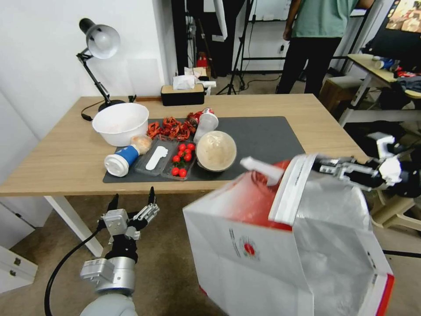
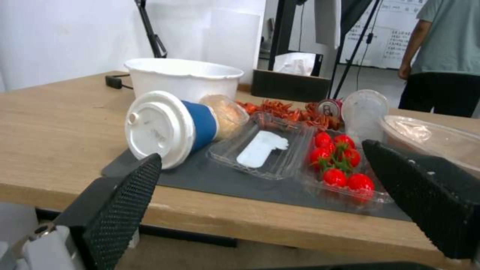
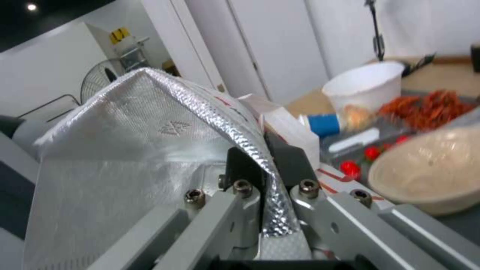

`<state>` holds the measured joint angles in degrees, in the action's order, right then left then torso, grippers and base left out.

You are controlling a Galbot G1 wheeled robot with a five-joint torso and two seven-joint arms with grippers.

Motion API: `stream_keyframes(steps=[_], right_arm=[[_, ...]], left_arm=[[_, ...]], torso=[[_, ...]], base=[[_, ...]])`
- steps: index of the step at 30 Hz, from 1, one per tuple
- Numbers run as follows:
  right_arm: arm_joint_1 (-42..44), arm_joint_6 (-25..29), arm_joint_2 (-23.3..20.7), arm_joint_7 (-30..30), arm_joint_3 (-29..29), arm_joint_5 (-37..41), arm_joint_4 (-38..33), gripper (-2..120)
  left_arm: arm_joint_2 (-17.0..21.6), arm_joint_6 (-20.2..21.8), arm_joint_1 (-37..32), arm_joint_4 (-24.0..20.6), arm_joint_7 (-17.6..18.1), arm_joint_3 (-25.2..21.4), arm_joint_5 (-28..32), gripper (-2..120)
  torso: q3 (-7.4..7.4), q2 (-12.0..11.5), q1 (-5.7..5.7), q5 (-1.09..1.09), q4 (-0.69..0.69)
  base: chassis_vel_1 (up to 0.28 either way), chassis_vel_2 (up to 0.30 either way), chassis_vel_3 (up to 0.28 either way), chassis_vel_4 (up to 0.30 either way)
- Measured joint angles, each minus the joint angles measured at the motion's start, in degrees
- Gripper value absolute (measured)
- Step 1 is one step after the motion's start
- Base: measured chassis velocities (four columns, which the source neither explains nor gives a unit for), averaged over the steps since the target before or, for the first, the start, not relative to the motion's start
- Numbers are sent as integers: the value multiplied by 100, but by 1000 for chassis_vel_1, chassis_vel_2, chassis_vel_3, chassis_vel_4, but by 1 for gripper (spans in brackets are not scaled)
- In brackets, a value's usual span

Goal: Pick up the food delivery bag from the floor and place it on the table.

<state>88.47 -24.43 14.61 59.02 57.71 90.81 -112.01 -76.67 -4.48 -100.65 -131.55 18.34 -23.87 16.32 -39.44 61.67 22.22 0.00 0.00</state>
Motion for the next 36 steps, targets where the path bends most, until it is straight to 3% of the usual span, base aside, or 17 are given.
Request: stream_keyframes(steps=[8, 10, 11, 12, 13, 16, 21, 29, 36], right_arm=[[-104, 186, -232, -1073, 631, 1140, -56, 0], [-104, 186, -232, -1073, 631, 1140, -56, 0], [-187, 310, -273, -1573, 714, 1421, -110, 0], [-187, 310, -273, -1573, 714, 1421, -110, 0], [-266, 416, -289, -2011, 708, 1600, -167, 0], [-555, 900, -284, -3869, 569, 2205, -430, 0], [-757, 1142, -244, -4667, 480, 2619, -536, 0], [-1359, 1753, -197, -6488, 218, 3422, -451, 0], [-1358, 1598, -31, -7142, 104, 3458, -233, 0]], left_arm=[[-10, -29, -45, -50, 18, -6, -44, 100], [-10, -29, -45, -50, 18, -6, -44, 100], [-17, -38, -54, -62, 21, -5, -54, 100], [-17, -38, -54, -62, 21, -5, -54, 100], [-22, -44, -63, -68, 24, -5, -62, 100], [-24, -59, -82, -83, 24, 6, -89, 100], [-31, -109, -128, -97, 25, 2, -125, 100], [-94, -167, -221, -170, 21, 5, -227, 100], [-97, -218, -282, -204, 19, -21, -261, 100]], torso=[[2, -4, -1, 0, 0], [2, -4, -1, 0, 0], [2, -4, -2, 0, 0], [2, -4, -2, 0, 0], [3, -5, -2, 0, -1], [3, -6, -2, 0, 1], [3, -6, -2, 0, 0], [4, -8, -3, 0, 0], [4, -8, -3, 1, 0]], base=[[0, 0, 0, 0], [0, 0, 0, 0], [0, 0, 0, 0], [0, 0, 0, 0], [0, 0, 0, 0], [0, 0, 0, 0], [0, 0, 0, 0], [0, 0, 0, 0], [0, 0, 0, 0]])
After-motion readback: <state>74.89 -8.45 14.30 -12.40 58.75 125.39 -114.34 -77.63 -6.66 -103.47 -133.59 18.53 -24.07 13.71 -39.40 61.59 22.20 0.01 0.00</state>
